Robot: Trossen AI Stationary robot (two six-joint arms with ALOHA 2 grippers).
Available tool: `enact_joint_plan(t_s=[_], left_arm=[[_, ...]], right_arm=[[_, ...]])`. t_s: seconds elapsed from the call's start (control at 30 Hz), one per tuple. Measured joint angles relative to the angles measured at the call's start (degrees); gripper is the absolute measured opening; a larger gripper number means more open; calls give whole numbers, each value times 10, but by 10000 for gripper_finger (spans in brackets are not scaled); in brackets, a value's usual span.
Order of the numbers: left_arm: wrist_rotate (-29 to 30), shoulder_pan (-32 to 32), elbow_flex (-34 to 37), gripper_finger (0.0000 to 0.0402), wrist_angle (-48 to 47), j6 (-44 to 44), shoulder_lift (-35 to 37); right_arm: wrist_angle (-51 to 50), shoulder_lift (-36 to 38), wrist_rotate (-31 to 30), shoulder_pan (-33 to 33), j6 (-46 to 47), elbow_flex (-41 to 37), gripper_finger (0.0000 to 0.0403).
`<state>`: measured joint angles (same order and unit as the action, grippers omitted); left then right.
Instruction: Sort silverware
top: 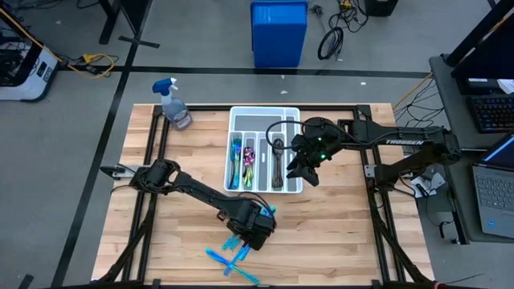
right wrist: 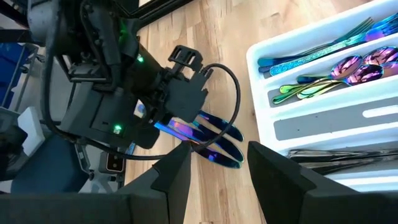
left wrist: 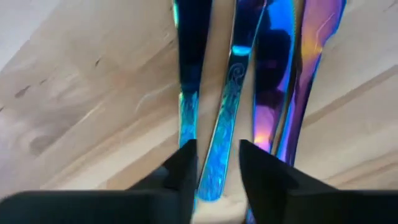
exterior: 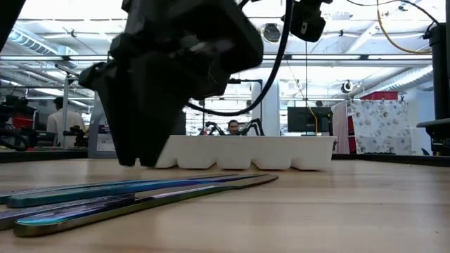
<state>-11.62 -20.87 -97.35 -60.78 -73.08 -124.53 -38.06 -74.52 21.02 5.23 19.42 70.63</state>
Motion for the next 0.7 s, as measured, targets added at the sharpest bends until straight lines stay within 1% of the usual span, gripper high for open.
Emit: enact_joint_plan(t_s=[0.13, 0.27, 0.57, 0.7], left_arm=[[14, -2, 11, 182, 0, 0, 0], [29, -2, 17, 210, 2, 21, 0], [28, 0, 46, 214, 16, 78, 3], [31, 4, 46, 207, -8, 89, 3]], right_arm=[[0, 0, 0, 0, 0, 0, 142], [0, 0, 0, 0, -1, 0, 142], [-1, 0, 0, 0, 0, 0, 142], [-2, 0, 0, 0, 0, 0, 142]])
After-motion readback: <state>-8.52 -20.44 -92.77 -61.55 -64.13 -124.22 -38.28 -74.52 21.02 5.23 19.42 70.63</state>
